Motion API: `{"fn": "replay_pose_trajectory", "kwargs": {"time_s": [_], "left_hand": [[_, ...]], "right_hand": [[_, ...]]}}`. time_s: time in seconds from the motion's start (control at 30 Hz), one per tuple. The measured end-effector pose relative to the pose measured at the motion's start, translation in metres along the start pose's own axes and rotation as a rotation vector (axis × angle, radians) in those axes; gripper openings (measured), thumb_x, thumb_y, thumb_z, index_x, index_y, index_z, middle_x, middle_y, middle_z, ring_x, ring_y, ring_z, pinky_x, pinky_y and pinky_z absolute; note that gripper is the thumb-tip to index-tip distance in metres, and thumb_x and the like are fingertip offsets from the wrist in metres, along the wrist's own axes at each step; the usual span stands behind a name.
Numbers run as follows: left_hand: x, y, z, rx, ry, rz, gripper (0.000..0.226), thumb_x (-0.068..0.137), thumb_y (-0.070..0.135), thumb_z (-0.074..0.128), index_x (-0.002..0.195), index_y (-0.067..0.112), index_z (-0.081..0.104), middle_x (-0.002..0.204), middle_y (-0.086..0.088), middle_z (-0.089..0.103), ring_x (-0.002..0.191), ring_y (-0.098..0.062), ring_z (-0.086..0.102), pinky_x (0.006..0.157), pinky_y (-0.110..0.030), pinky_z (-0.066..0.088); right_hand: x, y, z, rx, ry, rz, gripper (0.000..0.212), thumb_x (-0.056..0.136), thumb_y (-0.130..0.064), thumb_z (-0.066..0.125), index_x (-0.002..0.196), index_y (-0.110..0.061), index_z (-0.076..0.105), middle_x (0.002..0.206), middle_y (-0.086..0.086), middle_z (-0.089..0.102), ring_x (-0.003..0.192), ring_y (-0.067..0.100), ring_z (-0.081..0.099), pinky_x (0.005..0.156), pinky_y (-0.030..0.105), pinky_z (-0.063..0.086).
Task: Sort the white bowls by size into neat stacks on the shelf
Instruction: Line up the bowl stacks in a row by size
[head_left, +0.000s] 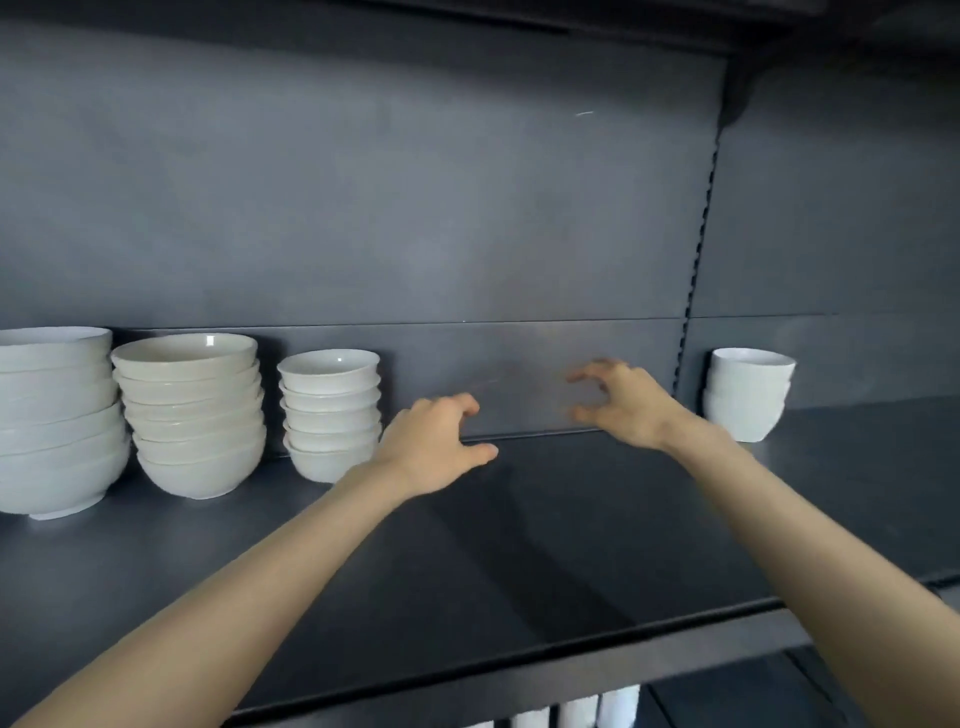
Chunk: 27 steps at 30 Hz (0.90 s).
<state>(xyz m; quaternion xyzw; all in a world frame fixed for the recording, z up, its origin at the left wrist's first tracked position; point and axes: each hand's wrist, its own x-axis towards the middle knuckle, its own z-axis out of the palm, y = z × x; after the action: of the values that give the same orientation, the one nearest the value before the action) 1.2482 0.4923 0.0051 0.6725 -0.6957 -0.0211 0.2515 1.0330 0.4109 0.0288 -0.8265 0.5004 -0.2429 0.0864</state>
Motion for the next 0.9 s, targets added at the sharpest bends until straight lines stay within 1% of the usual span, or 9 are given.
{"fn": "replay_pose_trajectory", "kwargs": {"time_s": [0.1, 0.2, 0.3, 0.37, 0.47, 0.57, 0.7, 0.8, 0.9], "left_hand": [[0.008, 0.056, 0.014, 0.026, 0.017, 0.073, 0.061, 0.086, 0.047, 0.062, 0.139, 0.024, 0.043, 0.141, 0.0, 0.051, 0.13, -0.024, 0.045, 0.105, -0.036, 0.038], [0.016, 0.108, 0.038, 0.058, 0.052, 0.152, 0.063, 0.089, 0.048, 0.059, 0.143, 0.023, 0.038, 0.145, -0.001, 0.046, 0.133, -0.024, 0.04, 0.107, -0.036, 0.032], [0.021, 0.152, 0.068, 0.085, 0.071, 0.214, 0.066, 0.089, 0.05, 0.057, 0.145, 0.023, 0.034, 0.148, -0.002, 0.042, 0.136, -0.024, 0.037, 0.109, -0.037, 0.029], [0.023, 0.175, 0.088, 0.122, 0.041, 0.247, 0.067, 0.09, 0.05, 0.056, 0.147, 0.023, 0.031, 0.15, -0.001, 0.039, 0.138, -0.022, 0.034, 0.11, -0.037, 0.026], [0.033, 0.199, 0.112, 0.173, -0.004, 0.28, 0.069, 0.09, 0.052, 0.054, 0.148, 0.024, 0.029, 0.151, 0.001, 0.037, 0.14, -0.019, 0.031, 0.113, -0.037, 0.024], [0.054, 0.218, 0.129, 0.177, -0.022, 0.287, 0.07, 0.09, 0.051, 0.054, 0.148, 0.024, 0.028, 0.151, 0.001, 0.037, 0.14, -0.02, 0.031, 0.114, -0.037, 0.022], [0.092, 0.238, 0.145, 0.171, -0.022, 0.29, 0.071, 0.089, 0.051, 0.056, 0.148, 0.024, 0.028, 0.149, 0.0, 0.04, 0.137, -0.022, 0.034, 0.111, -0.037, 0.026], [0.126, 0.247, 0.158, 0.148, -0.017, 0.275, 0.074, 0.088, 0.052, 0.058, 0.148, 0.024, 0.027, 0.148, -0.001, 0.04, 0.137, -0.022, 0.035, 0.109, -0.037, 0.028], [0.156, 0.251, 0.174, 0.087, -0.035, 0.234, 0.079, 0.085, 0.054, 0.061, 0.149, 0.023, 0.026, 0.15, -0.001, 0.038, 0.137, -0.022, 0.035, 0.109, -0.038, 0.03]], "right_hand": [[-0.025, 0.043, -0.037, -0.06, 0.032, 0.043, 0.05, 0.087, -0.029, 0.065, 0.134, -0.019, 0.051, 0.148, 0.006, 0.038, 0.132, 0.027, 0.041, 0.107, 0.031, 0.033], [-0.053, 0.088, -0.066, -0.101, 0.062, 0.077, 0.054, 0.086, -0.031, 0.067, 0.136, -0.016, 0.05, 0.146, 0.007, 0.04, 0.133, 0.025, 0.04, 0.108, 0.032, 0.033], [-0.079, 0.132, -0.087, -0.116, 0.062, 0.127, 0.057, 0.087, -0.034, 0.066, 0.138, -0.019, 0.047, 0.148, 0.004, 0.036, 0.132, 0.027, 0.04, 0.108, 0.041, 0.035], [-0.092, 0.16, -0.096, -0.115, 0.061, 0.159, 0.057, 0.087, -0.035, 0.065, 0.139, -0.022, 0.045, 0.151, 0.003, 0.032, 0.13, 0.029, 0.043, 0.107, 0.044, 0.036], [-0.102, 0.199, -0.106, -0.124, 0.041, 0.185, 0.059, 0.088, -0.032, 0.063, 0.142, -0.021, 0.041, 0.153, 0.004, 0.028, 0.135, 0.028, 0.037, 0.109, 0.044, 0.034], [-0.099, 0.232, -0.115, -0.116, 0.042, 0.197, 0.059, 0.089, -0.034, 0.062, 0.143, -0.021, 0.041, 0.149, 0.004, 0.03, 0.134, 0.028, 0.038, 0.108, 0.045, 0.035], [-0.077, 0.269, -0.124, -0.077, 0.059, 0.196, 0.057, 0.089, -0.035, 0.063, 0.141, -0.023, 0.042, 0.146, 0.003, 0.033, 0.131, 0.027, 0.04, 0.107, 0.046, 0.036], [-0.05, 0.291, -0.128, -0.069, 0.078, 0.183, 0.061, 0.089, -0.036, 0.064, 0.143, -0.022, 0.039, 0.149, 0.002, 0.031, 0.133, 0.027, 0.039, 0.108, 0.046, 0.035], [-0.018, 0.311, -0.13, -0.043, 0.08, 0.168, 0.066, 0.087, -0.04, 0.066, 0.144, -0.023, 0.036, 0.147, 0.001, 0.034, 0.132, 0.027, 0.04, 0.107, 0.046, 0.037]]}}
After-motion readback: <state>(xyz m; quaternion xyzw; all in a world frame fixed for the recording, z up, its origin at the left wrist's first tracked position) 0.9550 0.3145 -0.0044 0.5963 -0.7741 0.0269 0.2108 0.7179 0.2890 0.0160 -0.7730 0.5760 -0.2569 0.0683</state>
